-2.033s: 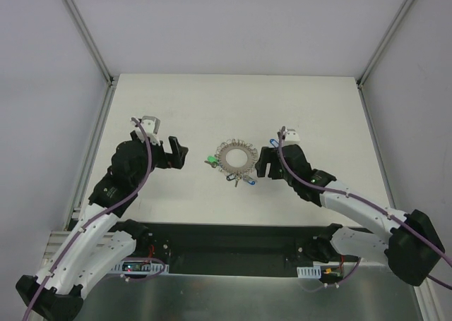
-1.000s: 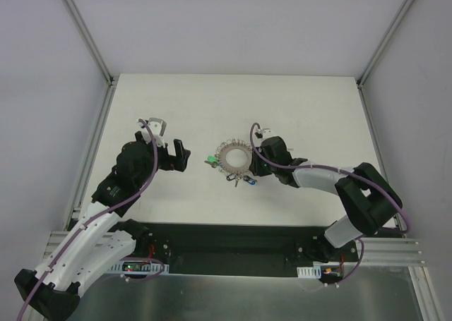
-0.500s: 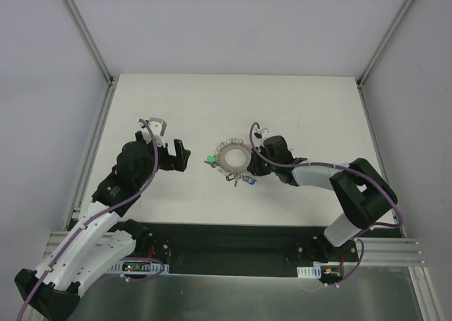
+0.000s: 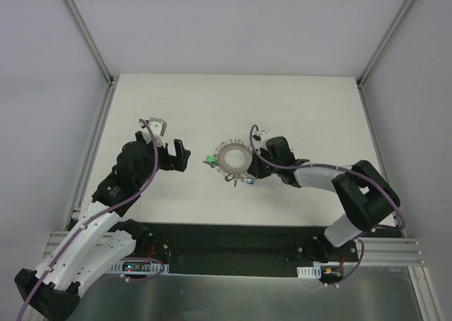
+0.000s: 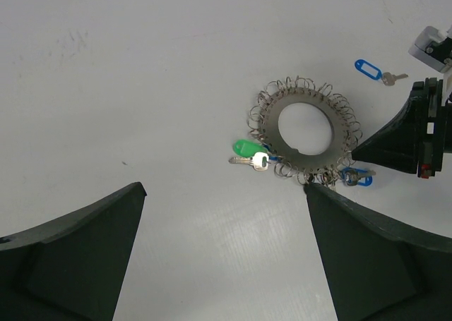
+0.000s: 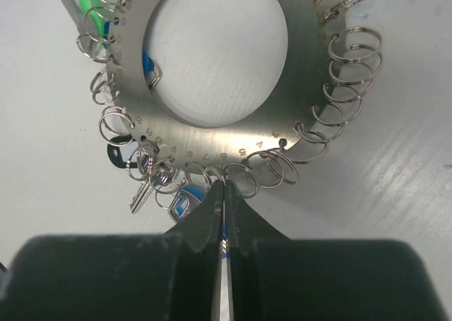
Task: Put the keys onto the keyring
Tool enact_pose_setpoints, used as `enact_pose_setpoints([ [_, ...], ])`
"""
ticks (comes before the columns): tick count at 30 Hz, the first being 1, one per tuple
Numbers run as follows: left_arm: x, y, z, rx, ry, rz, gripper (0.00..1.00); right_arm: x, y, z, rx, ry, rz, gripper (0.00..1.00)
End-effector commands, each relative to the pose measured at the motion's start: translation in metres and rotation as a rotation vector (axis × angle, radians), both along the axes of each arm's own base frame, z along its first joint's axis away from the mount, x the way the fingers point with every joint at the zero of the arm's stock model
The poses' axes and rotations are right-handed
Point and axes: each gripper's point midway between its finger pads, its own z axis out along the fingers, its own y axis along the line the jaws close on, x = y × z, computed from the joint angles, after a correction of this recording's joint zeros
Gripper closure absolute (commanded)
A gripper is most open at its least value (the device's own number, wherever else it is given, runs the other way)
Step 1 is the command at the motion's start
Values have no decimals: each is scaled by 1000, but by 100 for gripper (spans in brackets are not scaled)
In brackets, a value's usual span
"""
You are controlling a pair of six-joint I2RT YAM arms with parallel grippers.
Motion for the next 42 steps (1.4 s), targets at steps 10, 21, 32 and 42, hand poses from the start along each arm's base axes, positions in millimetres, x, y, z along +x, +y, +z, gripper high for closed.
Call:
enact_pose_setpoints([
  [10, -3, -21, 8, -10, -20, -127, 1, -2, 9, 91, -126, -358, 199, 99],
  [21, -28, -71, 35, -140, -164, -466, 1, -23, 22, 186, 8, -741, 259, 99],
  [32, -37, -120, 75, -358, -242, -735, 7, -53, 10, 266, 220, -950, 254, 99],
  [42, -28, -157, 84, -471, -258, -884, 17, -67, -2, 284, 285, -1000, 235, 99],
])
